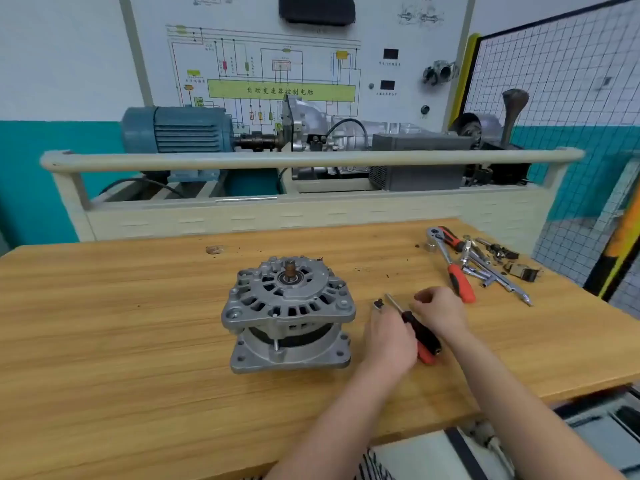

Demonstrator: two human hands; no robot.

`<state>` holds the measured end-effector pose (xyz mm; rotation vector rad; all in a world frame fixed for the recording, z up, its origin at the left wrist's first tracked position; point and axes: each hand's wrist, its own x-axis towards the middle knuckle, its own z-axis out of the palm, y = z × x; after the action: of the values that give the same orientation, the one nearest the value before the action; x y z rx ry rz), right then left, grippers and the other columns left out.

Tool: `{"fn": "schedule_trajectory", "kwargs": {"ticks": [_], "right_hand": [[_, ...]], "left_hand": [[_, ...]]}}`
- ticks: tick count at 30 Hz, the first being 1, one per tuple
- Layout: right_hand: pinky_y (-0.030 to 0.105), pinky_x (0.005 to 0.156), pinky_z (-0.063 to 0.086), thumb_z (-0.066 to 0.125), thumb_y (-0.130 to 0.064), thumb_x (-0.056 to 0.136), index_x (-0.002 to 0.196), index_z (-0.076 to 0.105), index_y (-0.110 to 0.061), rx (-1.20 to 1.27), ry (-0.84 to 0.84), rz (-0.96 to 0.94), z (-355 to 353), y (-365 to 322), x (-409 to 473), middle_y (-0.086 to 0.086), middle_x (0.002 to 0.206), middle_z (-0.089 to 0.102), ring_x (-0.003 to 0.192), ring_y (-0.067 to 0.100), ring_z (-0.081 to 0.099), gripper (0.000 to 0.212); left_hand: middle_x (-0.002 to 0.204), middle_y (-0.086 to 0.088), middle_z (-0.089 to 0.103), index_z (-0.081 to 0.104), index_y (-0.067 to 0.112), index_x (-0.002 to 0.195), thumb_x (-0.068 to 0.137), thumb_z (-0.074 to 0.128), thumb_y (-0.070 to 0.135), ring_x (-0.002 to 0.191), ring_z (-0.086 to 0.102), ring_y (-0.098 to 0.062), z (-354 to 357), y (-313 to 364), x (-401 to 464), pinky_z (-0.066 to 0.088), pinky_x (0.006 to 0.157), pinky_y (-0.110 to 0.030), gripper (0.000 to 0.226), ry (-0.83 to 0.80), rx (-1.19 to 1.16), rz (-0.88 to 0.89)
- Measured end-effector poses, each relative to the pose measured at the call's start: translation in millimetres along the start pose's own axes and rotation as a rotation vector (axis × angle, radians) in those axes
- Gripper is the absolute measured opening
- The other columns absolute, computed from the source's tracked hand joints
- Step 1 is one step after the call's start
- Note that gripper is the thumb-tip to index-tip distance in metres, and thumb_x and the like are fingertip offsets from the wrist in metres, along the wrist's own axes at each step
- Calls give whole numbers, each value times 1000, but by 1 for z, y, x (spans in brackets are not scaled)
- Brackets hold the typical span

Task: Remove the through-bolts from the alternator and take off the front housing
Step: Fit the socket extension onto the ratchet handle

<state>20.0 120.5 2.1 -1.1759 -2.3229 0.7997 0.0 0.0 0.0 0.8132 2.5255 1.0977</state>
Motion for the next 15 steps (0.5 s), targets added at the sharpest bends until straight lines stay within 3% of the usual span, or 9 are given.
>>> {"fn": "schedule_trajectory", "kwargs": {"ticks": [3, 7, 9, 12, 15], "right_hand": [[35, 77, 52, 70, -30, 85, 93, 68, -8, -92, -198, 65, 2, 0, 11, 10, 96, 69, 87, 23, 62, 24], [34, 80, 53, 76, -36, 79, 91, 67, -11, -114, -307, 19, 4, -1, 17, 4, 92, 68, 88, 19, 63, 29], [30, 75, 51, 77, -36, 77, 90, 65, -14, -114, -320, -11, 6, -1, 16, 2, 90, 66, 87, 17, 62, 29], [24, 60, 43, 72, -31, 83, 77, 60, -19, -138, -306, -27, 12, -3, 13, -3, 78, 62, 71, 10, 56, 18], [28, 62, 43, 63, -28, 91, 84, 62, -14, -157, -269, 1, 13, -6, 14, -1, 77, 60, 69, 12, 54, 16]], "left_hand": [[132, -17, 44, 42, 1, 129, 96, 50, 14, 117, 46, -29, 8, 0, 21, 43, 95, -34, 37, 87, 246, -64], [132, -21, 44, 41, -1, 131, 95, 48, 9, 118, 46, -30, 10, -8, 35, 44, 94, -33, 38, 98, 377, -116], [131, -19, 45, 42, 0, 131, 95, 45, 6, 118, 47, -30, 10, -10, 37, 44, 94, -33, 36, 96, 412, -97], [129, -19, 46, 44, 1, 131, 96, 43, 2, 115, 50, -28, 9, -10, 38, 46, 88, -32, 35, 99, 418, -100], [129, -17, 46, 43, 1, 128, 96, 44, 1, 112, 52, -27, 4, -7, 35, 47, 85, -31, 33, 145, 314, -116]]}}
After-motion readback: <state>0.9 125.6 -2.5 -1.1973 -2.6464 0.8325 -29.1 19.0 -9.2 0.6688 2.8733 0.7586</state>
